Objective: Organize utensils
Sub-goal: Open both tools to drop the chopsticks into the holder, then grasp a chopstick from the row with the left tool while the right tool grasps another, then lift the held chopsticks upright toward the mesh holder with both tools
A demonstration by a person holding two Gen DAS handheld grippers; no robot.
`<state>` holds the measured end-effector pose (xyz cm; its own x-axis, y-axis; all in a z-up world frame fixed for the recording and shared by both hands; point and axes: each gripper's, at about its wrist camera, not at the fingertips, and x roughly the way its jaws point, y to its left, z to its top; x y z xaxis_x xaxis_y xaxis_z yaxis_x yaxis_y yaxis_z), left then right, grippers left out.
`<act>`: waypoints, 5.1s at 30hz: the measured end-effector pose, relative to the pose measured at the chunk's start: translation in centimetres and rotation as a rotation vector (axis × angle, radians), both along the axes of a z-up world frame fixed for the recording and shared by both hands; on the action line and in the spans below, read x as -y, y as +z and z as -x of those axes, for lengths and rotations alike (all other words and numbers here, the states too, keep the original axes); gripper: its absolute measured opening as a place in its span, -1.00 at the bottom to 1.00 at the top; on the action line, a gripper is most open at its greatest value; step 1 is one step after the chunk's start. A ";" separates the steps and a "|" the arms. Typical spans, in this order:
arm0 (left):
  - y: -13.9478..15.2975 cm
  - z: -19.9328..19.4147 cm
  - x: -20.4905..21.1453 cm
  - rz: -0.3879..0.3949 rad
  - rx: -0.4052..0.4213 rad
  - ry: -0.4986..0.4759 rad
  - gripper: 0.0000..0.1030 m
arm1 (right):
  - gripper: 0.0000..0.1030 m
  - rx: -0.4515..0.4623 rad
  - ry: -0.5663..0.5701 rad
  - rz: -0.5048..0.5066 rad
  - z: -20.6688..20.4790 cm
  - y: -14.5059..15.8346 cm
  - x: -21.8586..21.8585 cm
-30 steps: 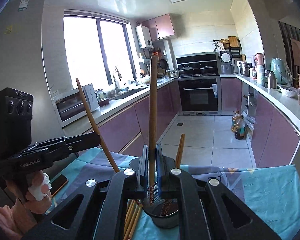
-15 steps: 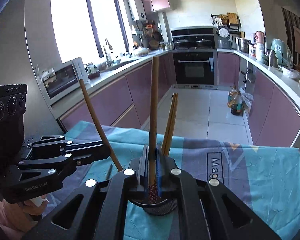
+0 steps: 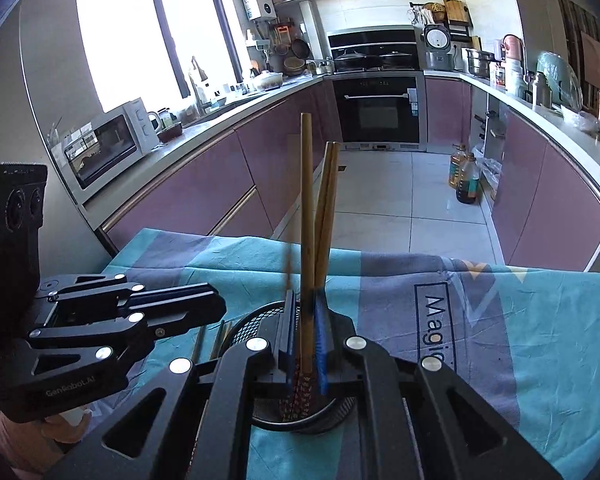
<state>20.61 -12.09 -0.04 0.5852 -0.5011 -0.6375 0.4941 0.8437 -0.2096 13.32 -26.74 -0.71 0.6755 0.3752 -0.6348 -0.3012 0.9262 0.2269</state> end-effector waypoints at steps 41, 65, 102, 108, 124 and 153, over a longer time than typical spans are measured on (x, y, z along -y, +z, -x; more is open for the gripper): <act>-12.5 5.8 -7.2 -0.094 -0.184 0.177 -0.37 | -0.48 -0.170 0.189 0.031 8.5 -9.4 -5.3; -13.6 3.6 -5.1 -0.174 -0.184 0.186 -0.43 | -0.48 -0.153 0.162 0.129 7.5 -10.6 -8.0; -13.1 4.2 -6.9 -0.128 -0.197 0.241 -0.81 | -0.89 -0.150 0.095 0.055 5.6 -10.7 -7.5; -11.9 6.1 -6.9 -0.100 -0.173 0.180 -0.83 | -0.89 -0.126 0.170 0.034 7.1 -9.4 -7.6; -13.2 5.5 -5.8 -0.134 -0.227 0.096 -0.75 | -0.81 -0.196 0.218 0.101 6.1 -10.7 -8.5; -3.2 6.6 -6.4 0.024 -0.032 0.042 -0.86 | -0.85 0.004 0.170 0.001 7.6 -2.8 -3.4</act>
